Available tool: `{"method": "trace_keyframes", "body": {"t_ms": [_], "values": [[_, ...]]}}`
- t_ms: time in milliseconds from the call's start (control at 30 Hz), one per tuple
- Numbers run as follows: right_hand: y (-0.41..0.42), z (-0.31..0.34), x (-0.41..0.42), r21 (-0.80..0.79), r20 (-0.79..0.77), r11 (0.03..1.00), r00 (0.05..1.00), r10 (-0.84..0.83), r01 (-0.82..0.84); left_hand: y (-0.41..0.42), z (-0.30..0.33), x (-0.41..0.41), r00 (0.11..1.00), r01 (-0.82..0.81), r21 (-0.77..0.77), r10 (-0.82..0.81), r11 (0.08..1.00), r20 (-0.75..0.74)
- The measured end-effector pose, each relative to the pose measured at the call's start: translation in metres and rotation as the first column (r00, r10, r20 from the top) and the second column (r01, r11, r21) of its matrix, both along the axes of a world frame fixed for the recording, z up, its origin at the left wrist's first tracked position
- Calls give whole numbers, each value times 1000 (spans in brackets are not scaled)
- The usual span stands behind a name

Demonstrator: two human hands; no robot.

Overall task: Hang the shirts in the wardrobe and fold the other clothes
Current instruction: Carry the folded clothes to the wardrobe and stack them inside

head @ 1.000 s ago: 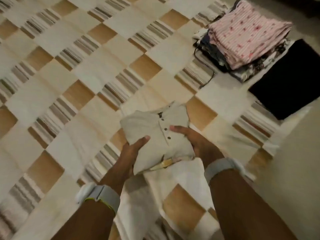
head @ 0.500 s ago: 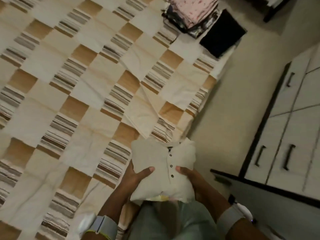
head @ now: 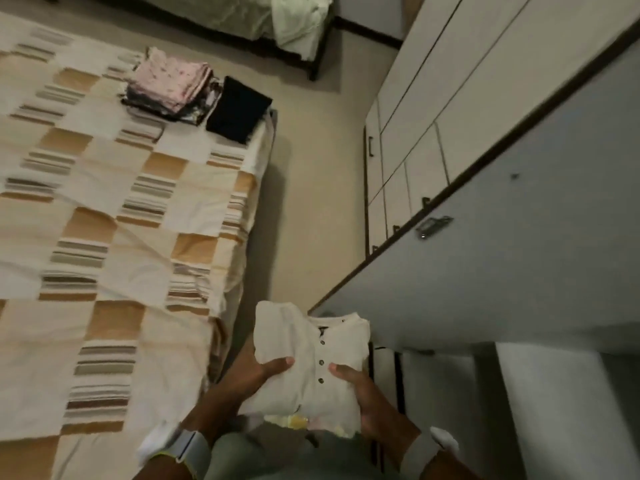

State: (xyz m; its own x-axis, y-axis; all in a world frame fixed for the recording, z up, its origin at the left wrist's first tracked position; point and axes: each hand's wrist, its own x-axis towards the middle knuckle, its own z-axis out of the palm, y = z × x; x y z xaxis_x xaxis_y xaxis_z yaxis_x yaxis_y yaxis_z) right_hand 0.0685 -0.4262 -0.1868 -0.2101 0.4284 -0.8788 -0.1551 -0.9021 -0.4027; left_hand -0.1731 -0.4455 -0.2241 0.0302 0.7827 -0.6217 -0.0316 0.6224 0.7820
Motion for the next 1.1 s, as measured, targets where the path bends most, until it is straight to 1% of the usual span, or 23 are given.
{"method": "trace_keyframes", "body": {"t_ms": [33,100,167,200,233,267,300,333,367,467,533,600,667,700,833,900,967,1100], "values": [[-9,6,23,26,-37,999,999,-35,36,4,10,22,999,39,31,-39,999,-11],[-18,11,45,23,-100,991,987,-129,132,11,19,46,995,95,43,-94,995,-26],[-24,15,74,46,-111,981,977,-181,187,21,34,74,986,163,67,-161,984,-33],[-24,20,87,88,-107,973,973,-205,215,27,41,86,980,196,71,-193,978,-52],[-26,23,104,118,-60,959,965,-254,259,31,51,103,971,233,91,-227,968,-73],[-33,29,129,151,-69,937,949,-307,314,39,61,129,954,292,116,-281,949,-104],[-32,30,132,159,-74,930,943,-325,333,42,65,132,956,286,129,-275,949,-97],[-33,34,147,175,-71,911,927,-368,374,49,75,149,948,313,140,-301,940,-100],[-38,39,172,179,-85,884,902,-423,431,55,83,180,925,376,158,-360,913,-123],[-41,48,207,171,-111,836,853,-510,522,66,97,219,900,428,149,-406,892,-158],[-46,52,228,176,-98,776,795,-598,606,76,100,245,866,490,138,-462,861,-192],[-54,50,247,157,-128,707,724,-678,690,89,104,273,809,578,129,-545,806,-221],[-60,44,264,179,-143,617,641,-754,766,104,99,303,754,651,129,-618,748,-223],[-62,42,269,205,-127,574,603,-788,793,109,97,315,733,676,128,-644,726,-220],[-68,39,287,324,12,415,435,-900,850,132,91,367,613,790,167,-757,589,-226],[-75,40,295,426,37,340,359,-933,839,138,88,391,540,841,223,-789,493,-292],[-77,41,308,483,52,279,291,-955,830,140,82,414,500,864,262,-796,430,-342],[-71,46,334,525,48,159,157,-986,836,149,73,467,479,875,240,-823,420,-305]]}}
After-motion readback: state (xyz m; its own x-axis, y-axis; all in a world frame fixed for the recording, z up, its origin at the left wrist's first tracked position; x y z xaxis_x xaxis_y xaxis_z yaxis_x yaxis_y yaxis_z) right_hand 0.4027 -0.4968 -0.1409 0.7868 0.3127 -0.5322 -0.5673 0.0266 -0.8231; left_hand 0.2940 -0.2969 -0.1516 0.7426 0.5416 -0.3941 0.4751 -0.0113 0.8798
